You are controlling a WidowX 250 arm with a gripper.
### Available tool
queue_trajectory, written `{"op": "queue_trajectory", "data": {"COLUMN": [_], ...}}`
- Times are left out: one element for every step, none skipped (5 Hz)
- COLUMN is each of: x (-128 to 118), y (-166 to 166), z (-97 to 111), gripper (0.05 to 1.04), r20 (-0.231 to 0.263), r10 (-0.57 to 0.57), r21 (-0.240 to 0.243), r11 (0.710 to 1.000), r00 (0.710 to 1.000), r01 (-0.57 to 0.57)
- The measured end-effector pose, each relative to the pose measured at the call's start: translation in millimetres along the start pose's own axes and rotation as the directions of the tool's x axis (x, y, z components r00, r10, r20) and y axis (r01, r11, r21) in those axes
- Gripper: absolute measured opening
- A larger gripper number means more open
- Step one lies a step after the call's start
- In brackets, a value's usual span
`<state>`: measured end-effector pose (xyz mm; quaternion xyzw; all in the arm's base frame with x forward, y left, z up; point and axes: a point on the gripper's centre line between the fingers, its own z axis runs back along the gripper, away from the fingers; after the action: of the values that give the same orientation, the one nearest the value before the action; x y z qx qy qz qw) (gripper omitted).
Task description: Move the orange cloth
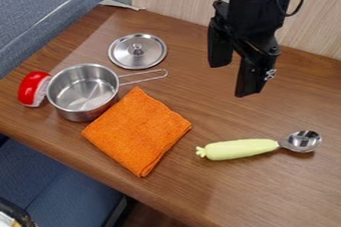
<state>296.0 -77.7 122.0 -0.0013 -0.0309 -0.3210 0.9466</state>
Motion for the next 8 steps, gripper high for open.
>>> {"op": "queue_trajectory", "data": {"x": [-1.4,-35.6,-51.6,-85.0,-100.1,-116.9,-121.9,-118.8], "y": [-1.0,14.4,24.4,46.4,50.2,56.5,56.4,59.4], "z": [-8.1,-11.8,-20.0,-30.0,-49.4,-72.9,-93.2,-98.8], "gripper": [1.001,1.000,1.000,1.000,0.999,1.000,1.000,1.003], "r20": [-0.019,-0.048,-0.073,-0.066,-0.070,-0.093,-0.100,-0.075], "r10": [0.001,0.117,0.184,0.320,0.350,0.363,0.361,0.345], "r21": [-0.011,-0.051,-0.041,-0.020,0.017,0.063,0.079,0.104], "r11": [1.000,0.992,0.981,0.947,0.937,0.931,0.932,0.936], "r00": [1.000,0.992,0.980,0.945,0.934,0.927,0.927,0.936], "r01": [-0.002,-0.119,-0.187,-0.322,-0.349,-0.359,-0.354,-0.337]}}
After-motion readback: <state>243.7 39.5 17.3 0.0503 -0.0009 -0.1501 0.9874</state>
